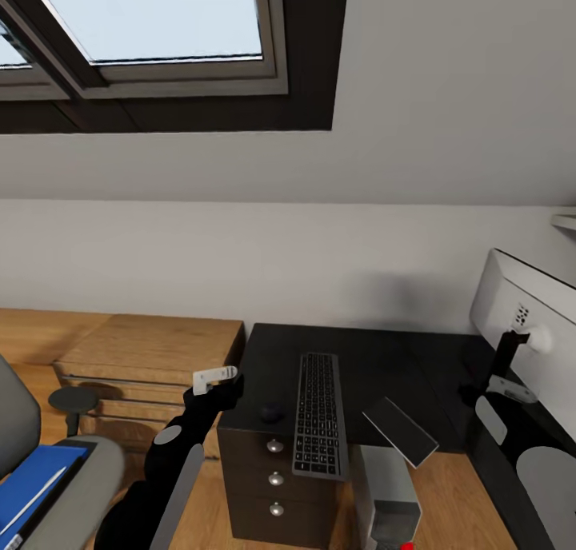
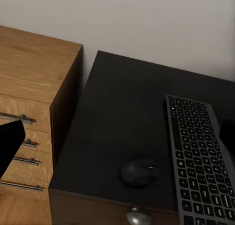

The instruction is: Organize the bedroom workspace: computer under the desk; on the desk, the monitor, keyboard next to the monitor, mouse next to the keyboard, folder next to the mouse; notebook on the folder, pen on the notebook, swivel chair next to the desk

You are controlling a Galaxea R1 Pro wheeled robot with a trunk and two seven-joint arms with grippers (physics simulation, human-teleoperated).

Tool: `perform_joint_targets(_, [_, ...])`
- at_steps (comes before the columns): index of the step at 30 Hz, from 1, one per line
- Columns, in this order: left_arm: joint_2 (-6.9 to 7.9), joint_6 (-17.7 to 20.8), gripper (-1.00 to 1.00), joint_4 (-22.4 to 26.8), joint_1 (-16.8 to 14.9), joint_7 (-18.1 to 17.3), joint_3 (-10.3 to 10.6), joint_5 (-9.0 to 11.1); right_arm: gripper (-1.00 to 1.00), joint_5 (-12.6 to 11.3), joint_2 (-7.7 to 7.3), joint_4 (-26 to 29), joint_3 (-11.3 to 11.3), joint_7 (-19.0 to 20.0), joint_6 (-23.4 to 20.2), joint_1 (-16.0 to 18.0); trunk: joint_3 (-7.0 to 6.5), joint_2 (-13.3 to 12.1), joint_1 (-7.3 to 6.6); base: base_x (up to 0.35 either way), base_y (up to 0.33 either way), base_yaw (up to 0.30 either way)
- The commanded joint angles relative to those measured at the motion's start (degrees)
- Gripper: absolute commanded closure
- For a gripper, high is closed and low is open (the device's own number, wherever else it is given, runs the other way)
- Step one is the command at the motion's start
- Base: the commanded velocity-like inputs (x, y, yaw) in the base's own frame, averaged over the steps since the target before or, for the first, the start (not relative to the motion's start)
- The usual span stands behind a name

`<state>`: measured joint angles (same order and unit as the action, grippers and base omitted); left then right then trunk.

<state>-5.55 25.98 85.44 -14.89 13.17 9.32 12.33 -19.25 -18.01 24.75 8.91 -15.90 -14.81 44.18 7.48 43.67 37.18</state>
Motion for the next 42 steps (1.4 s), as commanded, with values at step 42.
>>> perform_joint_targets(42, [0.13, 0.2, -1.0, 0.3, -0.1, 0.5, 0.0, 0.7, -1.0, -0.1, 0.03, -0.7, -0.3, 0.4, 6.1, -0.1, 8.63, 16.9, 9.24, 0.0, 0.0, -0.071])
